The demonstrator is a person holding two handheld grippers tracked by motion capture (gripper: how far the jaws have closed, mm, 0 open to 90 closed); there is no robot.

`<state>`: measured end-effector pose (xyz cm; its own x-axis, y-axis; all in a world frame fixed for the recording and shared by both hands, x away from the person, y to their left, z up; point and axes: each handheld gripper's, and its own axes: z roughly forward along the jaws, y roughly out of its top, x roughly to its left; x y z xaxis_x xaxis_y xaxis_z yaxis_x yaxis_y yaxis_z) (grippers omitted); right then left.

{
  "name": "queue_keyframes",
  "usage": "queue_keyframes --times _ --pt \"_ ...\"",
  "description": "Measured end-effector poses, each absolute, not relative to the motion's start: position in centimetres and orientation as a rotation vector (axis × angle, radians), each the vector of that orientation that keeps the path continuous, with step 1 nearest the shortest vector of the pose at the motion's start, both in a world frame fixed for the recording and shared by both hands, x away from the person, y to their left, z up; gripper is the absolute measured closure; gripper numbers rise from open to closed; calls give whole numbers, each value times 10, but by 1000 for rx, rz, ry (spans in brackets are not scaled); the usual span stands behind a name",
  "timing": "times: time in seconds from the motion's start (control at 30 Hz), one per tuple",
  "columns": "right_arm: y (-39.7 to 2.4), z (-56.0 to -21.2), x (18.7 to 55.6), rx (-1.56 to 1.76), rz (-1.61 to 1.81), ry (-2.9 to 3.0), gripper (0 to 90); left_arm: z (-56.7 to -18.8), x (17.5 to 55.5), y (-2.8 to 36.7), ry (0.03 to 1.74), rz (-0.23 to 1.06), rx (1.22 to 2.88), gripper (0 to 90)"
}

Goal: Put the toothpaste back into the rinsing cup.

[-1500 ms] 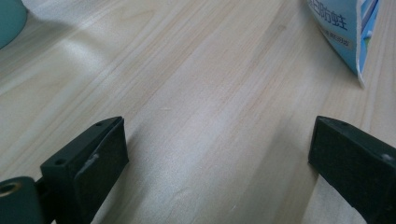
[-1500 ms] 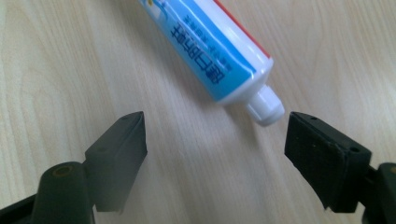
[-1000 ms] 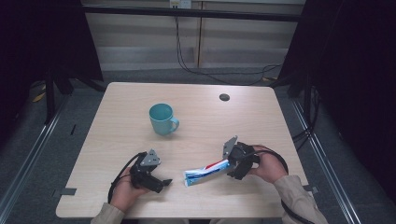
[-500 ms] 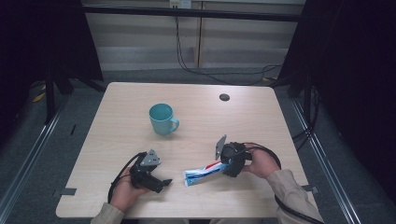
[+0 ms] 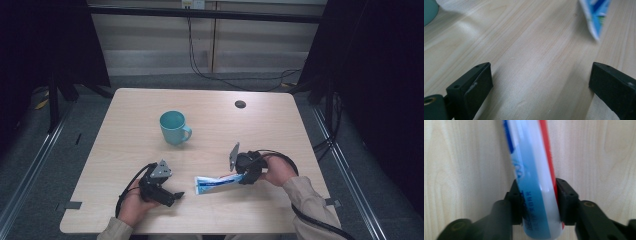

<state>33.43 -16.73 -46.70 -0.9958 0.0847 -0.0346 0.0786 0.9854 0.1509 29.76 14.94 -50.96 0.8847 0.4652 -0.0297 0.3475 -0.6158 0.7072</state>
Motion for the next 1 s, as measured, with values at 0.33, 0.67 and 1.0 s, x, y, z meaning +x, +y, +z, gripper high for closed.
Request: queue_keyframes --times 0.33,0.67,1.0 --pt "-184 -463 321 161 354 2988 719 -509 297 151 584 208 2290 65" --pt "-200 -454 318 359 588 2941 720 -500 297 151 616 189 2193 155" --pt "-204 -454 318 470 768 2879 719 -486 298 148 601 217 2118 156"
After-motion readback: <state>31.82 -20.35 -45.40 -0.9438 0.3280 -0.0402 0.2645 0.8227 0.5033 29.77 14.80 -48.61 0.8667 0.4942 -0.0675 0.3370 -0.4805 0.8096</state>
